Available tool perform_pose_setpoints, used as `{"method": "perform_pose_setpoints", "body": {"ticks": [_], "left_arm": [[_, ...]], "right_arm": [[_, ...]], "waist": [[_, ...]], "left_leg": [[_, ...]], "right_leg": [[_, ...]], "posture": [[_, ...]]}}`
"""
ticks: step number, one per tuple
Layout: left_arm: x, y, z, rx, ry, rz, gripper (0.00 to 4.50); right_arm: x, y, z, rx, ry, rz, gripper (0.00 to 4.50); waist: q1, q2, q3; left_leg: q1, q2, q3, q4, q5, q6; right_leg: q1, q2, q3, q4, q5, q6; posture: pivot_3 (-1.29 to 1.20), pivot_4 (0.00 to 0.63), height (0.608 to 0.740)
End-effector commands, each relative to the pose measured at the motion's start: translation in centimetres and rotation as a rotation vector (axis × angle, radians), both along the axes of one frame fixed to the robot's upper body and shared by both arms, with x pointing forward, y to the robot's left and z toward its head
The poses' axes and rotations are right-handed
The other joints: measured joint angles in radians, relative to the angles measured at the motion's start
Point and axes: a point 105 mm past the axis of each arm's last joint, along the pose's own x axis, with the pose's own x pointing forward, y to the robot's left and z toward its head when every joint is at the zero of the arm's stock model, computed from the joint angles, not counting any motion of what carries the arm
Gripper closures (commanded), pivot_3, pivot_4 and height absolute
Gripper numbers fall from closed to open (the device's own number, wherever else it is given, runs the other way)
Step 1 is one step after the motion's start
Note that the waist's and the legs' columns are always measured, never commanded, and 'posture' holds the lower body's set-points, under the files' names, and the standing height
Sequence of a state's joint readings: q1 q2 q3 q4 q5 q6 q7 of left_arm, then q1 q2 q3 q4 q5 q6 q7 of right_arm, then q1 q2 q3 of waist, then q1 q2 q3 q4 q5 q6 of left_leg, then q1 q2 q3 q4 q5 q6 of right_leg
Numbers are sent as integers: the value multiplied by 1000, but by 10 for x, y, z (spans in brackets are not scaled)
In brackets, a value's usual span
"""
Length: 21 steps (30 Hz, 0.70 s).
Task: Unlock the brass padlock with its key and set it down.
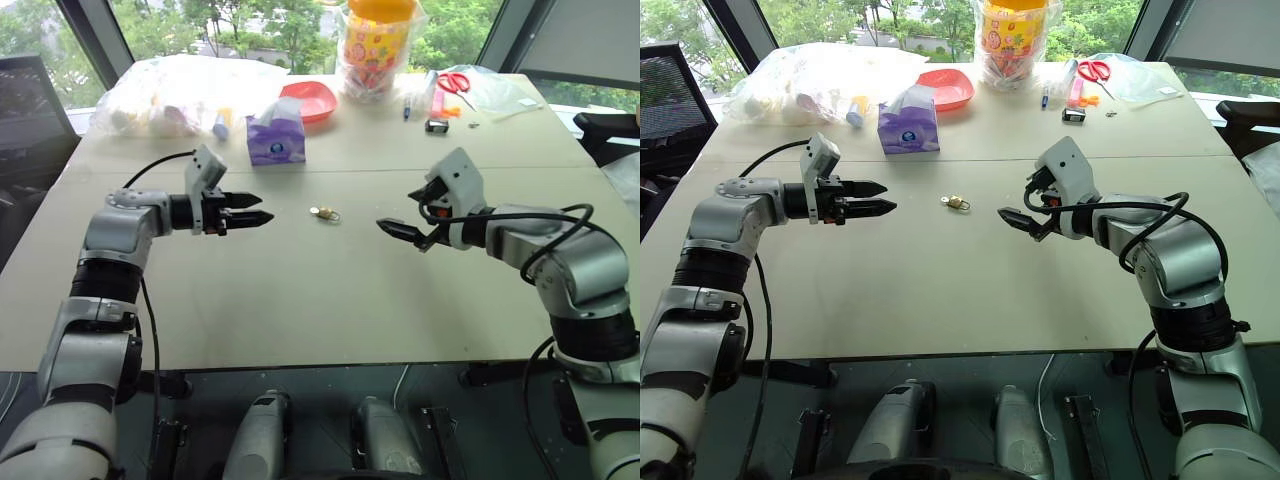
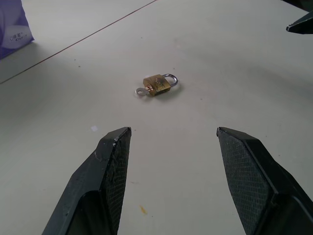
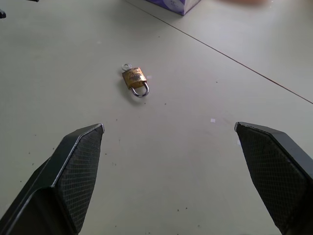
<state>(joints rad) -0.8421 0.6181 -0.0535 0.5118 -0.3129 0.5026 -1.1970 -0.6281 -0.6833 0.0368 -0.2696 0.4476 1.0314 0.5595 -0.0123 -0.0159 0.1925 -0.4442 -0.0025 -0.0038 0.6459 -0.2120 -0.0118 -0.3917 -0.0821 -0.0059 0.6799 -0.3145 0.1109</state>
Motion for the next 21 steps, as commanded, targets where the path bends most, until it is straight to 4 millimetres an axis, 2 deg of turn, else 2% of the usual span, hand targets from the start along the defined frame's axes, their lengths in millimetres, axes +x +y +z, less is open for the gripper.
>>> {"method": "perform_pose_setpoints", "body": {"ticks": [1, 9, 13, 16, 21], "left_arm": [[1, 2, 19, -15, -62, 4, 1589], [3, 6, 22, -13, -76, 15, 1589], [1, 23, 31, 117, -123, -20, 1589], [-3, 37, 48, 176, -150, -51, 1589], [-6, 47, 59, 208, -173, -43, 1589]], "right_arm": [[2, 4, 10, 3, -45, 20, 16], [7, 7, 10, -6, -47, 30, 16], [35, 36, 1, -60, -18, 109, 16], [64, 61, -20, -104, 47, 152, 16], [86, 85, -38, -117, 104, 193, 16]], "waist": [[0, 0, 0], [0, 0, 0], [-19, 0, 0], [-29, 0, 0], [-28, 0, 1]], "left_leg": [[0, 0, 0, 0, 0, 0], [0, 0, 0, 0, 0, 0], [1, 1, 1, 1, 0, 0], [1, 1, 2, 0, 0, 0], [0, 1, 2, -2, 0, -1]], "right_leg": [[0, 0, 0, 0, 0, 0], [0, 0, 0, 0, 0, 0], [-1, 1, 0, 2, 0, 0], [-2, 5, 0, 2, 1, -2], [-3, 3, 0, 1, 1, -1]], "posture": [[0, 150, 740], [0, 150, 740], [0, 150, 740], [0, 150, 740], [0, 150, 740]]}}
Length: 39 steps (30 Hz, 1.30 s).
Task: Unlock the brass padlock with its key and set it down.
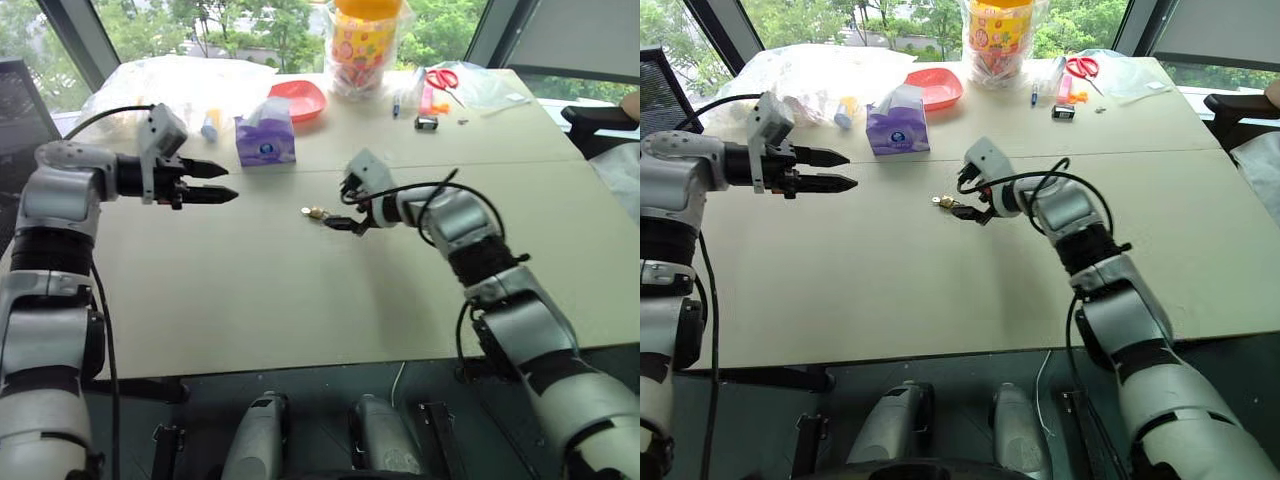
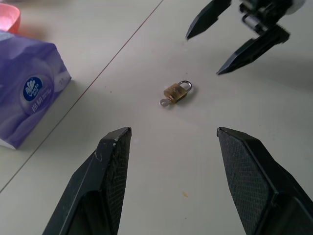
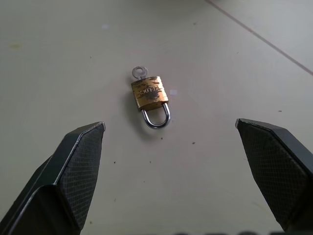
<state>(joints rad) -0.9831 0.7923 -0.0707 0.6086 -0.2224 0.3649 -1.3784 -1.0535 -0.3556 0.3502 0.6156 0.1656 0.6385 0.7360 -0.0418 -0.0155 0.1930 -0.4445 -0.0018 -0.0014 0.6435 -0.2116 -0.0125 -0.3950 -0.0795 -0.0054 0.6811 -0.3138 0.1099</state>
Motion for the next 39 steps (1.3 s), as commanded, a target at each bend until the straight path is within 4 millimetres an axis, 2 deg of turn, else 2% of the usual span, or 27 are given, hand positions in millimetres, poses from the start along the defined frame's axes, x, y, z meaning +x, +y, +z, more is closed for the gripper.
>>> {"method": "perform_pose_setpoints", "body": {"ticks": [1, 7, 12, 13, 15, 17, 18, 21, 23, 25, 27, 31, 33, 36, 39], "left_arm": [[-3, 7, 8, 10, -25, 9, 1589], [-9, 13, -1, -23, -3, 40, 1589], [-16, 4, -9, -63, 21, 40, 1589], [-16, 3, -9, -66, 22, 41, 1589], [-17, 1, -13, -72, 30, 48, 1589], [-17, 0, -16, -82, 37, 55, 1589], [-17, -1, -16, -87, 38, 58, 1589], [-16, -5, -17, -102, 41, 61, 1589], [-16, -5, -19, -107, 44, 66, 1589], [-15, -4, -20, -120, 54, 73, 1589], [-12, -2, -20, -154, 67, 83, 1589], [-3, -12, -4, -347, 135, 36, 1589], [0, -24, 5, -428, 169, -21, 1589], [7, -41, 10, -476, 195, -87, 1589], [13, -56, 13, -503, 213, -133, 1589]], "right_arm": [[14, 6, 1, -19, -25, 18, 16], [22, 22, -7, -17, -31, 22, 16], [20, 32, -23, -98, -49, 50, 16], [20, 33, -23, -103, -54, 50, 409], [16, 44, -23, -105, -72, 107, 857], [13, 52, -24, -135, -95, 156, 1713], [13, 54, -25, -149, -98, 164, 2308], [12, 56, -27, -154, -100, 161, 3717], [15, 53, -25, -185, -125, 160, 3807], [18, 50, -16, -213, -175, 182, 3807], [21, 47, 1, -297, -302, 256, 3807], [18, 44, 58, -447, -659, 456, 3807], [7, 43, 86, -491, -829, 533, 3807], [-13, 42, 115, -436, -923, 568, 3807], [-31, 39, 130, -395, -956, 574, 3807]], "waist": [[3, 0, 0], [-3, 0, 0], [-5, 0, 0], [-6, 0, 0], [-7, 0, 0], [-10, 0, 0], [-12, 0, 0], [-16, 0, 0], [-17, 0, 0], [-17, 0, 0], [-17, 0, 0], [3, 0, 1], [5, 0, 1], [1, 0, 1], [-2, 0, 1]], "left_leg": [[-1, 0, 0, 0, 0, 0], [-2, 0, 0, 1, 0, 0], [1, 1, 0, 0, 2, -3], [1, 2, -1, 0, 2, -3], [2, 2, -1, 0, 2, -3], [3, 2, -1, 0, 2, -4], [3, 2, -1, 0, 2, -4], [3, 2, -1, 1, 3, -5], [3, 2, -1, 1, 3, -5], [3, 2, -1, 1, 3, -5], [3, 2, -1, 1, 3, -5], [1, 0, -1, 2, 3, -5], [-1, 0, -2, 3, 4, -5], [-1, -1, -1, 2, 3, -4], [0, -1, -1, 2, 3, -5]], "right_leg": [[-1, 0, 0, 0, 0, 0], [-2, -1, 0, 1, 0, 0], [-1, 1, 0, 4, 0, 0], [-1, 1, 0, 4, 0, 0], [0, 1, 1, 4, 0, 0], [0, 1, 1, 5, 0, 0], [0, 1, 1, 6, 0, 0], [0, 2, 1, 7, 1, -1], [0, 2, 1, 7, 1, -1], [0, 2, 1, 7, 1, -1], [0, 2, 1, 7, 1, -1], [-1, 1, 1, 7, 1, -1], [-3, 1, 0, 6, 1, 0], [-2, 0, 0, 5, 1, 0], [-1, 1, 0, 4, 1, 0]], "posture": [[0, 150, 740], [0, 150, 740], [0, 150, 740], [0, 150, 740], [0, 150, 740], [0, 150, 740], [0, 150, 740], [0, 150, 740], [0, 150, 740], [0, 150, 740], [0, 150, 740], [0, 150, 740], [0, 150, 740], [0, 150, 740], [0, 150, 740]]}}
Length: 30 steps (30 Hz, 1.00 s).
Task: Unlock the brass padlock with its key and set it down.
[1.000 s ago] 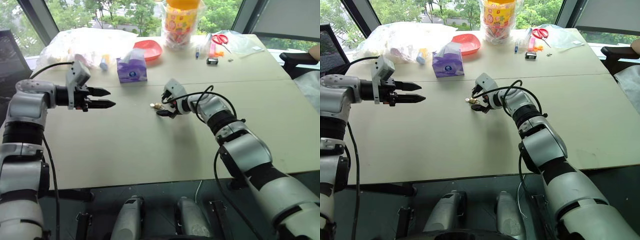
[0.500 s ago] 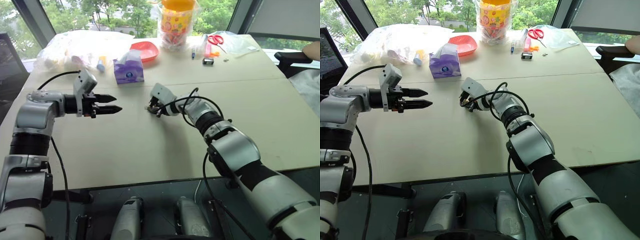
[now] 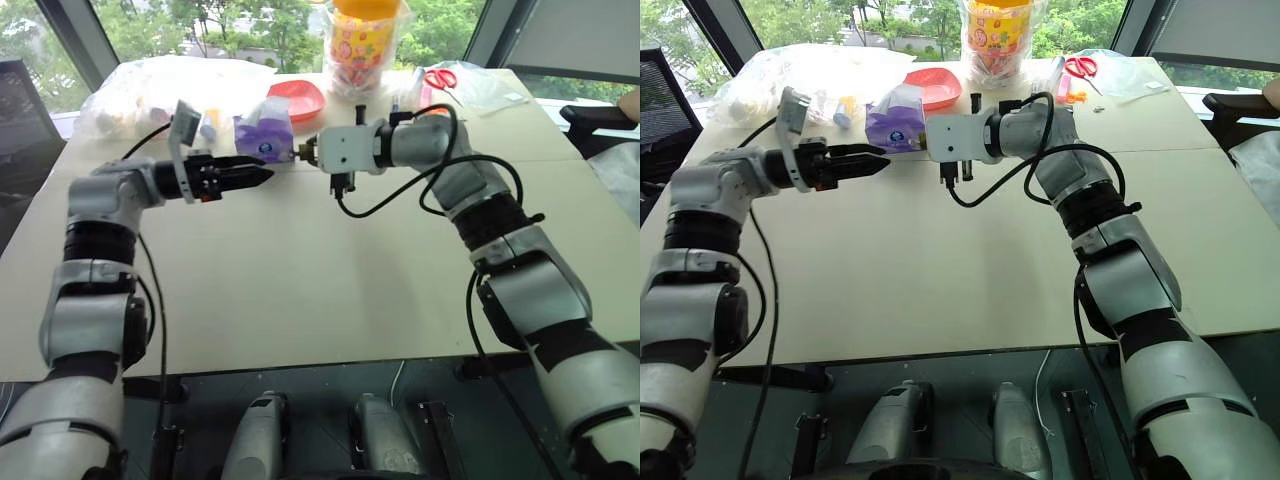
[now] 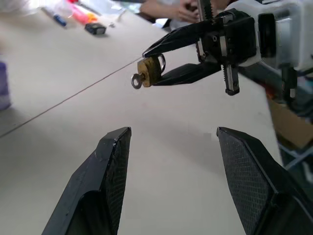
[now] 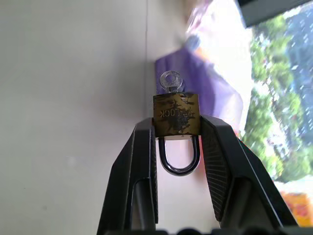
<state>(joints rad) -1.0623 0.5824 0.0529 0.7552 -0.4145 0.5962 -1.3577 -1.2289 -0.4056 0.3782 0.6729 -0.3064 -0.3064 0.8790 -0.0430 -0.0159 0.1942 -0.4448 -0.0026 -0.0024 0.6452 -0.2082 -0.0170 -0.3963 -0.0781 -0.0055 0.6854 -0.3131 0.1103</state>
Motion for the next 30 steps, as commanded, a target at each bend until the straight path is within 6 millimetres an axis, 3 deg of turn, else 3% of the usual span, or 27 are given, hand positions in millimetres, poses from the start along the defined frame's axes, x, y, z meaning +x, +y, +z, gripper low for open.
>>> {"method": "perform_pose_setpoints", "body": {"ticks": [1, 5, 12, 15, 20, 30], "left_arm": [[4, -6, 9, -39, -17, -38, 1589], [9, -27, 33, -160, -13, -114, 1589], [9, -35, 35, -138, -27, -151, 1589], [9, -38, 33, -135, -25, -165, 2460], [8, -38, 32, -131, -24, -172, 4375], [10, -38, 32, -131, -27, -159, 4475]], "right_arm": [[-22, 0, 26, 65, -33, 42, 3807], [-33, -11, 37, 97, -51, 7, 3807], [-32, -21, 35, 100, -53, -59, 3807], [-35, -19, 35, 108, -48, -57, 3805], [-38, -15, 35, 111, -48, -48, 3805], [-45, -8, 35, 119, -38, -24, 3805]], "waist": [[-3, 0, 0], [2, 0, 0], [3, -1, 0], [2, -1, 1], [2, -1, 1], [4, -1, 1]], "left_leg": [[0, 0, 0, 0, 0, 0], [0, 0, 0, 1, 0, 0], [0, 0, 0, 1, 0, 0], [0, 0, 0, 1, 0, 0], [0, 0, 0, 0, 0, 0], [0, 0, 0, 1, 0, 0]], "right_leg": [[0, 0, 0, 0, 0, 0], [-1, 0, 0, 1, 0, 0], [0, -1, 0, 1, 0, 0], [0, 0, 0, 1, 0, 0], [0, 0, 0, 1, 0, 0], [0, -1, 0, 1, 0, 0]], "posture": [[0, 150, 740], [0, 150, 740], [0, 150, 740], [0, 150, 740], [0, 150, 740], [0, 150, 740]]}}
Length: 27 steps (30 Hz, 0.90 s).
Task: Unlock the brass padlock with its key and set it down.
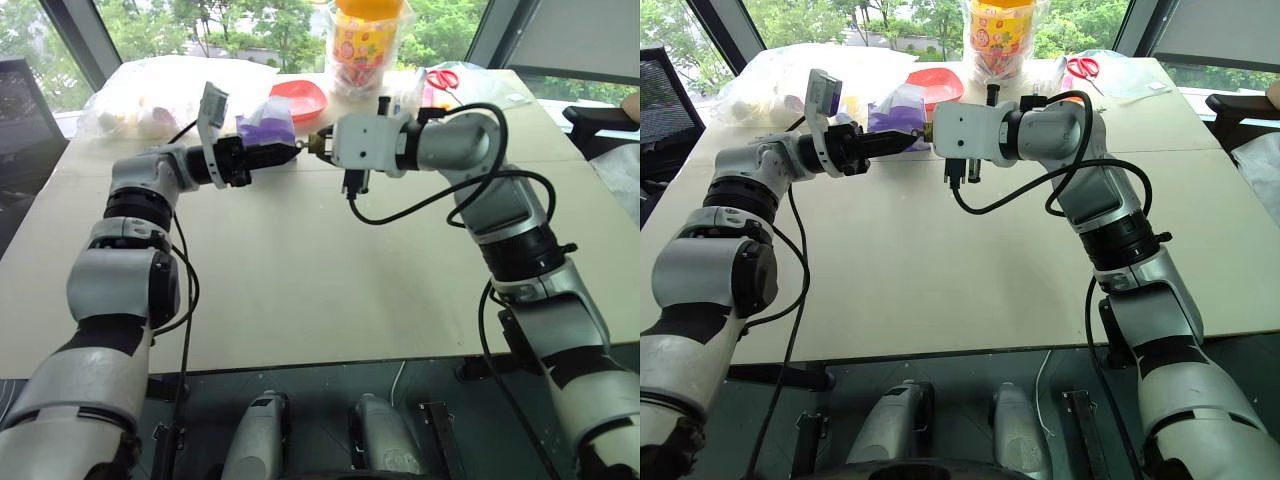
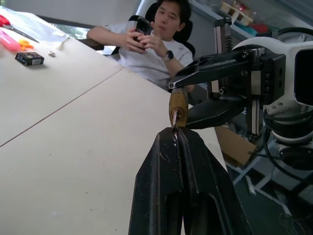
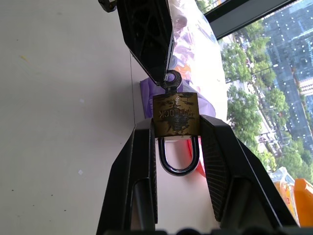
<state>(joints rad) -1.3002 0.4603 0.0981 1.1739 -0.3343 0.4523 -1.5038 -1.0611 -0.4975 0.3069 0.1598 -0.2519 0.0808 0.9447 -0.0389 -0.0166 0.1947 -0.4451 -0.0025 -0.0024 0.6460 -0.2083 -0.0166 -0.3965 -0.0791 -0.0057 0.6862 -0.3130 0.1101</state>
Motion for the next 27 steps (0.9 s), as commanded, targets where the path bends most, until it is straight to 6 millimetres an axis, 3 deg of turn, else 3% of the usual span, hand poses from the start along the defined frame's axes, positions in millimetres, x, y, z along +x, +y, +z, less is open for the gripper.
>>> {"method": "perform_pose_setpoints", "body": {"ticks": [1, 16, 21, 27], "left_arm": [[0, -2, 18, -10, -61, -3, 4475], [-1, -17, 27, 12, -139, -33, 4475], [10, -27, 14, 201, -386, 60, 4475], [10, -33, 19, 225, -541, 76, 4475]], "right_arm": [[-13, 9, 16, 29, -59, 53, 3805], [-15, 10, 12, 26, -44, 57, 3805], [-15, 8, 12, 26, -43, 52, 3805], [-15, 6, 11, 24, -39, 47, 3805]], "waist": [[0, 0, 0], [0, 0, 0], [4, 0, 0], [3, 0, 0]], "left_leg": [[0, 0, 0, 0, 0, 0], [0, 0, 0, 0, 0, 0], [0, 0, 0, 0, 0, 0], [0, 0, 0, 0, 0, 0]], "right_leg": [[0, 0, 0, 0, 0, 0], [0, 0, 0, 0, 0, 0], [0, 0, 0, 0, 0, 0], [0, 0, 0, 0, 0, 0]], "posture": [[0, 150, 740], [0, 150, 740], [0, 150, 740], [0, 150, 740]]}}
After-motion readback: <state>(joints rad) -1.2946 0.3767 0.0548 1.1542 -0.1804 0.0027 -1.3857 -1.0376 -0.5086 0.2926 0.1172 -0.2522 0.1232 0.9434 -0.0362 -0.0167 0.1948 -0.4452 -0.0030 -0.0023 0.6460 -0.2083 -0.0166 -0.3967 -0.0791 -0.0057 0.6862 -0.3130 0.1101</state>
